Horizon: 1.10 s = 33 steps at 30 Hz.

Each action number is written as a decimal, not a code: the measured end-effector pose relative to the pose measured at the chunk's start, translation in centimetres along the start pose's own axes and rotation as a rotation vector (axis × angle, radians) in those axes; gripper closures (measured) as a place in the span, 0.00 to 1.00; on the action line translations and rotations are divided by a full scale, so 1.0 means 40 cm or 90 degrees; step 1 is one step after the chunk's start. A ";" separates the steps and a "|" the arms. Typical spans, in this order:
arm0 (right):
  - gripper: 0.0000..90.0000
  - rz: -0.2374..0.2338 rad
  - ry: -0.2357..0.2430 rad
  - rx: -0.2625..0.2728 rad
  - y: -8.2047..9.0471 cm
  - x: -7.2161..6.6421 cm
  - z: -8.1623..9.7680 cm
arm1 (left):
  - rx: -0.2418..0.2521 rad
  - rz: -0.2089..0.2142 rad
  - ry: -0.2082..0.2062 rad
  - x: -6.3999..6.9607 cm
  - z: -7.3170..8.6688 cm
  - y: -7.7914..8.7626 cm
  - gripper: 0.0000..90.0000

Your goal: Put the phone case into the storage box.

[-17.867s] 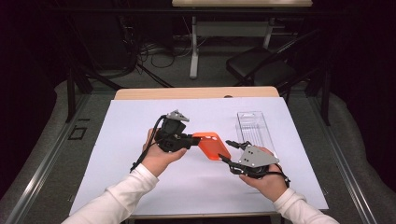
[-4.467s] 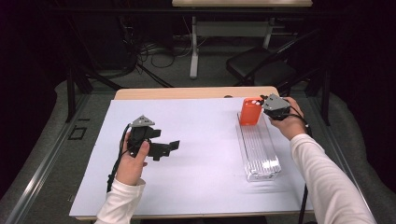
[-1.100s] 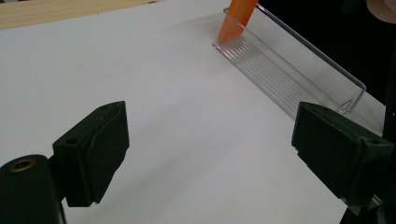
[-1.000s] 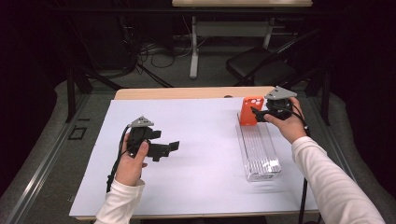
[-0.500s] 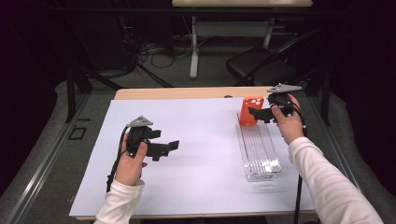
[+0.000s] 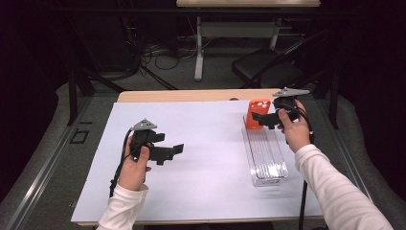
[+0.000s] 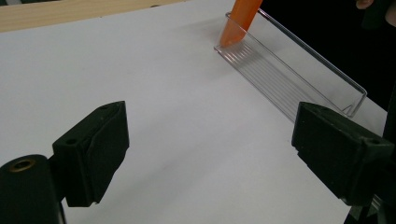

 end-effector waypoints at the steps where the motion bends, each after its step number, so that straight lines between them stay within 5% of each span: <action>1: 0.00 -0.001 -0.002 -0.002 0.001 -0.002 0.000 | -0.001 0.000 0.000 0.000 0.000 -0.001 0.13; 20: 0.00 -0.025 -0.002 0.002 0.008 -0.030 0.005 | -0.001 0.006 -0.009 0.006 -0.003 -0.003 0.13; 33: 0.00 -0.074 0.030 0.014 0.027 -0.110 0.005 | -0.001 0.015 -0.022 0.020 -0.008 -0.003 0.13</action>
Point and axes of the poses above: each handheld gripper's, and its own axes: y roughly backward along the jaws, z roughly out of its underside, x roughly to its right, the point moved 4 cm from there along -y, roughly forward along the jaws, and after that the axes turned 6 degrees about -z, right-handed, at the moved point
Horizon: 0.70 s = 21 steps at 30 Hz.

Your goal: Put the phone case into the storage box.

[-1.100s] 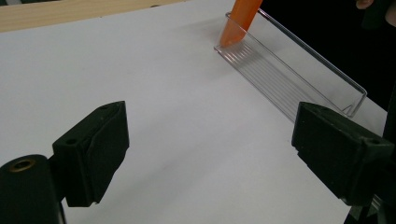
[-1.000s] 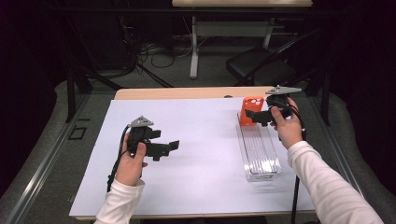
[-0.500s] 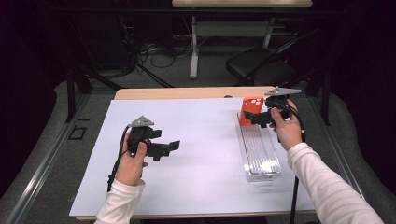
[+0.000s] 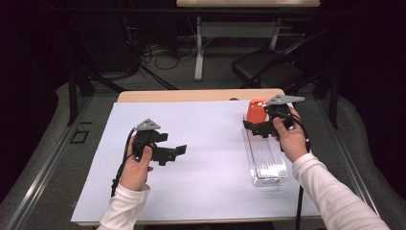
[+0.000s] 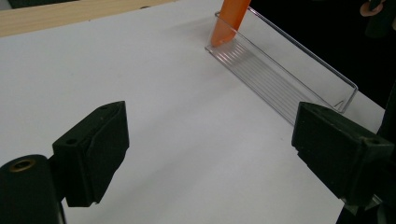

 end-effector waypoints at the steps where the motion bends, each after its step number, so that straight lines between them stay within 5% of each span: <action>1: 0.00 -0.005 0.000 0.001 0.000 -0.007 0.000 | 0.000 0.000 0.001 0.001 0.000 0.000 0.13; 21: 0.00 -0.096 0.030 -0.004 -0.024 -0.140 0.046 | -0.001 0.006 -0.008 0.010 -0.004 0.002 0.13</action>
Point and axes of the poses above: each handheld gripper's, and its own axes: y roughly backward along the jaws, z roughly out of its underside, x roughly to its right, the point moved 4 cm from there along -y, roughly forward along the jaws, and after that the axes turned 6 degrees about -z, right-handed, at the moved point
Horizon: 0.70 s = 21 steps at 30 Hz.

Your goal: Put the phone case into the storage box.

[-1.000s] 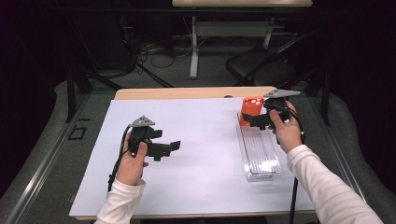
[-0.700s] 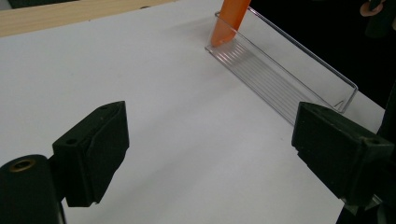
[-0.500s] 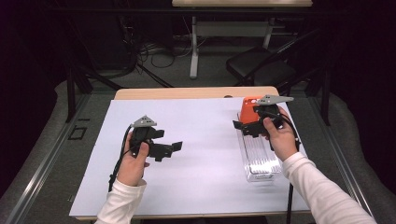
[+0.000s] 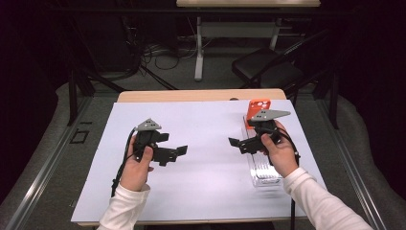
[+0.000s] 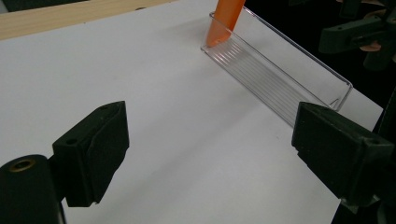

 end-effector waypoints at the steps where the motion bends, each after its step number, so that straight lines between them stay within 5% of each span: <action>1: 0.00 -0.003 0.005 0.001 0.000 -0.007 0.002 | 0.000 0.000 -0.001 0.000 0.000 -0.001 0.13; 9: 0.00 -0.028 0.001 0.014 0.004 -0.063 0.029 | 0.000 0.002 -0.007 0.002 -0.002 -0.001 0.13; 21: 0.00 -0.023 -0.003 0.035 0.015 -0.119 0.095 | -0.001 0.011 -0.016 0.012 -0.005 -0.010 0.13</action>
Point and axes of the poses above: each handheld gripper's, and its own axes: y roughly backward along the jaws, z roughly out of its underside, x roughly to its right, the point moved 4 cm from there along -y, roughly forward along the jaws, and after that the axes turned 6 degrees about -z, right-handed, at the moved point
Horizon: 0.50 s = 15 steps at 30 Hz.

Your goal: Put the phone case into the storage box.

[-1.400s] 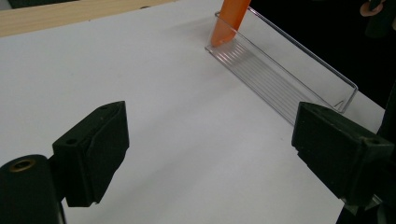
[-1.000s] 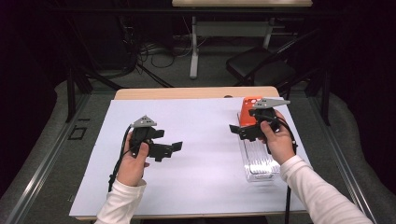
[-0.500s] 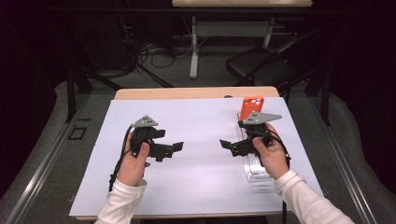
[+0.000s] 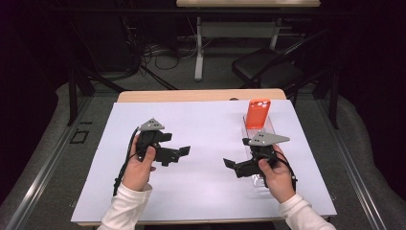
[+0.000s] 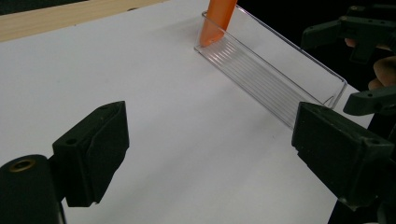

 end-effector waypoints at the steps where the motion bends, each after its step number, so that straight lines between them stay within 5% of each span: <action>1: 0.00 0.001 0.002 -0.002 0.001 -0.004 0.006 | 0.000 0.000 -0.001 0.000 0.000 0.000 0.13; 15: 0.00 0.002 0.009 0.013 -0.001 -0.043 0.082 | -0.006 0.000 -0.004 0.002 0.002 -0.008 0.13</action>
Point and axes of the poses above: each handheld gripper's, and its own axes: y roughly backward along the jaws, z roughly out of its underside, x roughly to its right, the point moved 4 cm from there along -y, roughly forward along the jaws, and after that the axes turned 6 degrees about -z, right-handed, at the moved point
